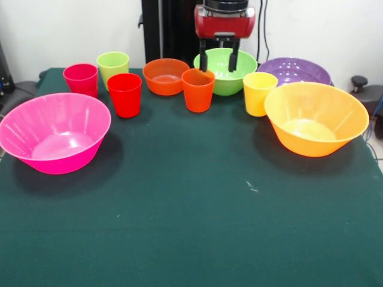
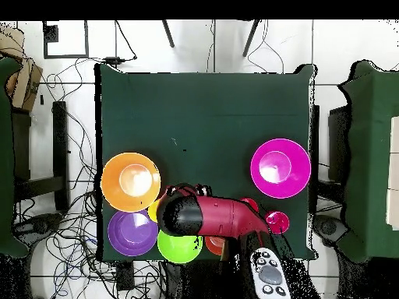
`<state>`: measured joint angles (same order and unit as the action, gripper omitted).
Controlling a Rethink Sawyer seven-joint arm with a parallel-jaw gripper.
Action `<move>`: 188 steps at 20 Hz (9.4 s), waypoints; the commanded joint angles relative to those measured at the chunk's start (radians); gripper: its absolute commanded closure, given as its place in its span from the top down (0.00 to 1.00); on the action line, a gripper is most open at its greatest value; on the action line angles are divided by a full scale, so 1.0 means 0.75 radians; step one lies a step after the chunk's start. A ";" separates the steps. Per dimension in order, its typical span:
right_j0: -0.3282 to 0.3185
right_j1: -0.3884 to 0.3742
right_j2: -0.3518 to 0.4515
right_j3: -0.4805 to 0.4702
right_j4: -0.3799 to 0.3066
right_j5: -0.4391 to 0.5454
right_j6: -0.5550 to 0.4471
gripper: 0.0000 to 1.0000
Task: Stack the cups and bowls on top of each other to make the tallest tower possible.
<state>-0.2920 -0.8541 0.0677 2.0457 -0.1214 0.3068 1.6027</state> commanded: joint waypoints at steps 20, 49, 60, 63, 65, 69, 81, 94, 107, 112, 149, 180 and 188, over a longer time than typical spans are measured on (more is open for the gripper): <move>-0.182 0.059 0.085 0.199 -0.116 -0.116 0.091 1.00; -0.127 0.060 0.081 0.345 -0.084 -0.226 0.205 1.00; -0.124 0.068 0.078 0.373 -0.089 -0.252 0.221 1.00; -0.135 0.088 0.082 0.363 -0.098 -0.261 0.215 1.00; -0.146 0.089 0.083 0.356 -0.105 -0.251 0.203 1.00; -0.163 0.091 0.081 0.346 -0.119 -0.244 0.187 1.00; -0.213 0.141 0.083 0.295 -0.168 -0.237 0.155 1.00; -0.221 0.172 0.074 0.243 -0.200 -0.226 0.151 1.00; -0.236 0.200 0.033 0.190 -0.291 -0.240 0.130 1.00; -0.255 0.226 0.044 0.165 -0.321 -0.242 0.126 1.00; -0.205 0.421 -0.004 0.099 -0.359 -0.394 0.213 1.00; -0.159 0.470 -0.054 0.105 -0.328 -0.489 0.230 1.00; -0.129 0.473 -0.088 0.098 -0.345 -0.550 0.232 0.00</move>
<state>-0.4196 -0.5500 -0.0469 2.2404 -0.3695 0.0104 1.6354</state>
